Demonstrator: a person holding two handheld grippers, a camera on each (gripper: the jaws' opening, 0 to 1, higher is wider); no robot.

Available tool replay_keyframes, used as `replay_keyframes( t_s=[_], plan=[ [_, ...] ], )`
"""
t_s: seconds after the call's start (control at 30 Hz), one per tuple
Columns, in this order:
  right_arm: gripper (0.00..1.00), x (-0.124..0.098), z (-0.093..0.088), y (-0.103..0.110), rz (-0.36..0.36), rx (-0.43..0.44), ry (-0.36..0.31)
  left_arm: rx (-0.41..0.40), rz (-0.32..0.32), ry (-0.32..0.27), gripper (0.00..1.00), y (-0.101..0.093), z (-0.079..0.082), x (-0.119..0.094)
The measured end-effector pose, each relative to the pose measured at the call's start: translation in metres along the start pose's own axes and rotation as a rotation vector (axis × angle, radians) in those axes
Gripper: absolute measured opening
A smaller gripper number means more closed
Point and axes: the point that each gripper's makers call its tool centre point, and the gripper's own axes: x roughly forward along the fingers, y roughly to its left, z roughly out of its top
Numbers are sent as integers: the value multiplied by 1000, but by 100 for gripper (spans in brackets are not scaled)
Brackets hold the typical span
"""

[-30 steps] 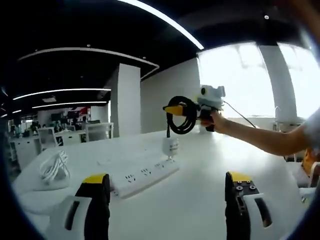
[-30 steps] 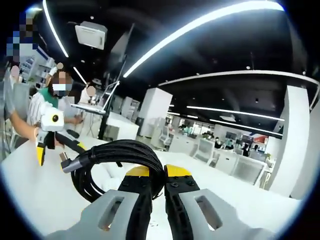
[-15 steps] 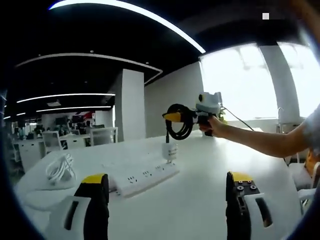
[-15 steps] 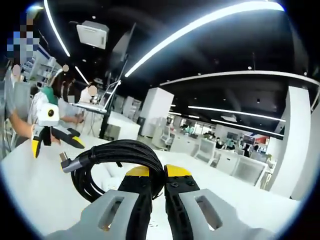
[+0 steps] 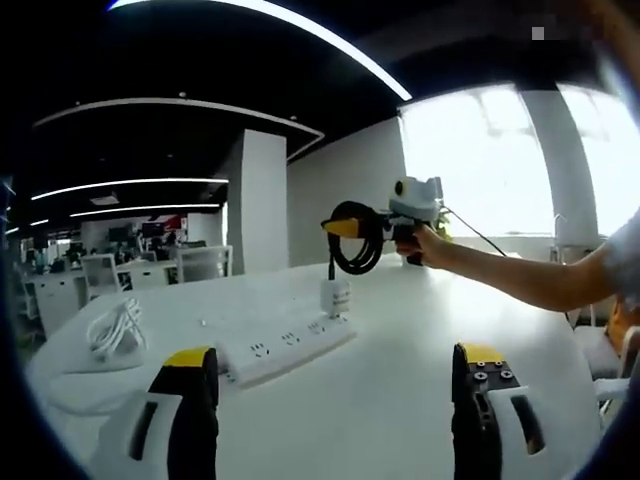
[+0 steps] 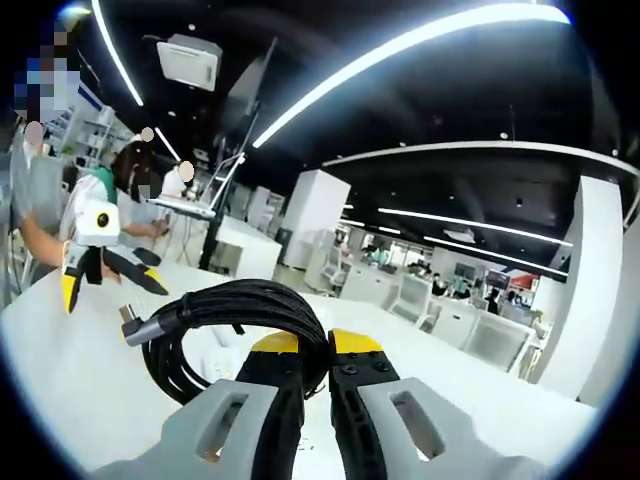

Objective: Straighten the power strip on the desk, plug the charger into it

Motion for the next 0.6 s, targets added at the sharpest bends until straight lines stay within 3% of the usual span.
replay_keyframes(
  t_s=[0.27,0.4,0.6],
  plan=[
    [6,0,0,0,1,-5,-9,-7,-14,15,82,-2,-2,1],
    [6,-1,-2,-1,1,-3,-20,-20,-13,17,81,-2,-3,1],
    [6,2,-9,4,16,-34,15,-19,-12,19,81,-2,-3,0]
  ],
)
